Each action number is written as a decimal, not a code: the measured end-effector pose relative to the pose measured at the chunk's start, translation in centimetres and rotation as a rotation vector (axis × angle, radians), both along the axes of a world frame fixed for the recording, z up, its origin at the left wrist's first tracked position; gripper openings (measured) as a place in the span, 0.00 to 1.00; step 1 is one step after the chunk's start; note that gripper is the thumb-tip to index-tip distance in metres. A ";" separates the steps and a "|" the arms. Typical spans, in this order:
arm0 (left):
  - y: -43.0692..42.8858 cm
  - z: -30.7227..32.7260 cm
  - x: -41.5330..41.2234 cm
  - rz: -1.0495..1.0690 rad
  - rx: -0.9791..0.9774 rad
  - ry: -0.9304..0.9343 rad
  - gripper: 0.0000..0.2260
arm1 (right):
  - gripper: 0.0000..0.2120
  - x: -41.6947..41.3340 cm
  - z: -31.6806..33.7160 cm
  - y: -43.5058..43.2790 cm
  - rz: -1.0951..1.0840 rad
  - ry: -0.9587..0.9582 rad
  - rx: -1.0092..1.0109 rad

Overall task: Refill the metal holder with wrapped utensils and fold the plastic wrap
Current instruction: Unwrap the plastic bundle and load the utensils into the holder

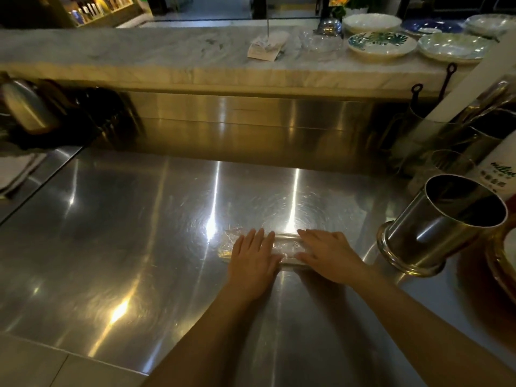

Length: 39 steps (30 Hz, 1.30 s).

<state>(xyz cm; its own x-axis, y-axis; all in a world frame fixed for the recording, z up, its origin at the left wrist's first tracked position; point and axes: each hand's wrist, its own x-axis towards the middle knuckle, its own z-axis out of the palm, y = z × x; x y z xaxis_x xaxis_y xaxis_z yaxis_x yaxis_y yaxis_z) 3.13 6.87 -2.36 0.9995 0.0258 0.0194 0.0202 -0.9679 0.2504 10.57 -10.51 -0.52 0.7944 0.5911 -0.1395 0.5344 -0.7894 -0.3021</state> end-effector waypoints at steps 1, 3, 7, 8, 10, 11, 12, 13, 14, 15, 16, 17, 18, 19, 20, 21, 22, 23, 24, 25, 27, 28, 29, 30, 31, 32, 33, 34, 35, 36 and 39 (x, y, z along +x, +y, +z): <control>0.0 0.0 -0.2 -0.010 0.010 -0.020 0.23 | 0.24 0.0 0.1 0.0 0.008 0.007 -0.008; -0.1 0.2 -0.6 -0.018 0.018 -0.061 0.23 | 0.21 0.0 0.3 0.0 0.031 0.014 -0.021; -0.4 0.9 -1.5 -0.038 0.039 -0.161 0.24 | 0.18 0.3 1.2 0.1 -0.079 0.131 0.143; -0.4 0.8 -1.8 -0.040 0.039 -0.196 0.22 | 0.17 0.4 1.4 0.1 -0.112 0.162 0.171; -0.5 0.7 -2.2 -0.048 0.034 -0.238 0.19 | 0.14 0.7 1.4 0.1 -0.130 0.156 0.167; -0.6 0.6 -2.4 -0.052 0.032 -0.245 0.18 | 0.13 0.8 1.2 0.2 -0.139 0.139 0.160; -0.7 0.5 -2.5 -0.056 0.029 -0.246 0.17 | 0.13 1.0 1.1 0.3 -0.146 0.118 0.157; -0.8 0.3 -2.6 -0.060 0.033 -0.240 0.16 | 0.14 1.1 0.9 0.5 -0.145 0.097 0.153; -0.9 0.3 -2.7 -0.064 0.046 -0.231 0.16 | 0.16 1.3 0.7 0.7 -0.135 0.085 0.137; -1.0 0.2 -2.9 -0.068 0.064 -0.221 0.16 | 0.18 1.4 0.6 1.0 -0.121 0.084 0.107; -1.1 0.1 -3.0 -0.069 0.075 -0.211 0.16 | 0.21 1.5 0.4 1.3 -0.113 0.091 0.070; -1.2 0.0 -3.2 -0.065 0.078 -0.205 0.16 | 0.23 1.6 0.3 1.5 -0.113 0.101 0.036; -1.1 0.0 -3.4 -0.058 0.078 -0.208 0.16 | 0.24 1.7 0.2 1.8 -0.119 0.113 0.008; -1.1 -0.1 -3.5 -0.053 0.074 -0.223 0.16 | 0.23 1.8 0.2 2.0 -0.125 0.127 -0.015; -1.0 -0.2 -3.7 -0.054 0.060 -0.246 0.16 | 0.21 1.9 0.1 2.2 -0.123 0.147 -0.033; -1.0 -0.3 -3.9 -0.058 0.042 -0.264 0.16 | 0.17 1.9 0.1 2.4 -0.113 0.173 -0.050; -1.0 -0.2 -4.0 -0.060 0.031 -0.267 0.16 | 0.13 1.9 0.1 2.6 -0.090 0.202 -0.063; -1.0 -0.1 -4.2 -0.053 0.031 -0.255 0.18 | 0.10 1.8 0.1 2.7 -0.060 0.236 -0.074; -1.1 0.1 -4.3 -0.038 0.035 -0.229 0.20 | 0.10 1.8 0.1 2.9 -0.031 0.272 -0.068; -1.2 0.4 -4.5 -0.021 0.039 -0.197 0.21 | 0.11 1.7 0.2 3.0 -0.014 0.303 -0.042; -1.5 0.9 -4.7 0.000 0.039 -0.165 0.20 | 0.13 1.5 0.2 3.3 -0.007 0.330 0.041; -1.7 1.1 -4.9 0.004 0.036 -0.163 0.18 | 0.14 1.5 0.3 3.4 -0.001 0.329 0.073; -1.8 1.2 -5.0 0.010 0.040 -0.155 0.17 | 0.14 1.4 0.5 3.5 0.002 0.322 0.091; -2.0 1.3 -5.0 0.018 0.057 -0.142 0.18 | 0.13 1.4 0.7 3.6 -0.001 0.321 0.113; -2.1 1.4 -5.1 0.025 0.081 -0.128 0.18 | 0.13 1.4 1.0 3.6 -0.017 0.328 0.139; -2.2 1.5 -5.1 0.025 0.099 -0.118 0.19 | 0.13 1.5 1.3 3.6 -0.039 0.341 0.179; -2.4 1.6 -5.1 0.017 0.105 -0.115 0.19 | 0.12 1.5 1.7 3.5 -0.058 0.353 0.207; -2.4 1.6 -5.0 0.003 0.100 -0.123 0.19 | 0.12 1.6 2.0 3.5 -0.070 0.352 0.225; -2.5 1.7 -5.0 -0.013 0.082 -0.141 0.19 | 0.12 1.6 2.2 3.4 -0.074 0.343 0.225; -2.5 1.7 -5.0 -0.026 0.044 -0.161 0.19 | 0.11 1.7 2.5 3.3 -0.077 0.343 0.228; -2.8 2.0 -5.1 -0.051 -0.071 -0.211 0.18 | 0.04 1.9 3.0 2.9 -0.076 0.340 0.237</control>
<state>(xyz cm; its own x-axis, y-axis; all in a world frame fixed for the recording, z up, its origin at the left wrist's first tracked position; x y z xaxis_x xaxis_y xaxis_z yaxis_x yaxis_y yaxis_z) -1.95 4.12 -0.34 0.9734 -0.0157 0.2284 -0.0884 -0.9461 0.3116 12.43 -7.65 2.46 0.7692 0.5797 -0.2689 0.3156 -0.7105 -0.6289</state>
